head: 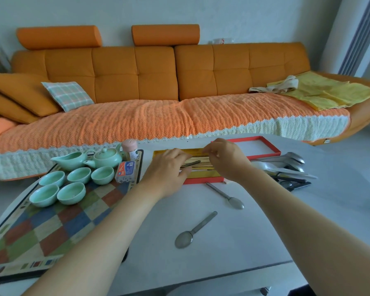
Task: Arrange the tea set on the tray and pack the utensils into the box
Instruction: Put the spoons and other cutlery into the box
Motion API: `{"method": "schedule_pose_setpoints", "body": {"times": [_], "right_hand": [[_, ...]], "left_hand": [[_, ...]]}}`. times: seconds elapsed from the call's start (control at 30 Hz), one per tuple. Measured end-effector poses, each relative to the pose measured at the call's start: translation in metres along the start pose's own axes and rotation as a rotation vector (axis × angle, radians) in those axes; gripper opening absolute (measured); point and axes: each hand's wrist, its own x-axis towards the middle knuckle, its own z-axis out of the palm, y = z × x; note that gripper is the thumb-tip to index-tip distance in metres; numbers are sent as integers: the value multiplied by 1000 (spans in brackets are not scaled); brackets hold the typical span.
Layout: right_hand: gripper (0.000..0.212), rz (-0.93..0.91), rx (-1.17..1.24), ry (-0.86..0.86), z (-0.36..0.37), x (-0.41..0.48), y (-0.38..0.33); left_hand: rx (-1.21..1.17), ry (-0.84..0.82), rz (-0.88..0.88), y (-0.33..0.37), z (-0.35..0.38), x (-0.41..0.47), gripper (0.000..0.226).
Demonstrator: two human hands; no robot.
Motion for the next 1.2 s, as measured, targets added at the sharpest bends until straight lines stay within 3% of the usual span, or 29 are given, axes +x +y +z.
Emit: {"method": "schedule_pose_setpoints", "body": {"times": [0.23, 0.37, 0.67, 0.83, 1.03, 1.2], "right_hand": [[34, 203, -122, 0, -53, -35, 70], [46, 356, -256, -47, -71, -57, 123], [18, 293, -375, -80, -67, -63, 163], [31, 284, -289, -59, -63, -55, 160], [23, 182, -300, 36, -68, -52, 142], [21, 111, -139, 140, -69, -47, 118]], "left_hand": [[-87, 4, 88, 87, 24, 41, 41], [-75, -78, 119, 125, 48, 78, 41], [-66, -283, 158, 158, 100, 118, 50], [-45, -207, 163, 150, 105, 120, 44], [-19, -28, 215, 138, 89, 116, 32], [-59, 155, 225, 117, 64, 104, 36]]}}
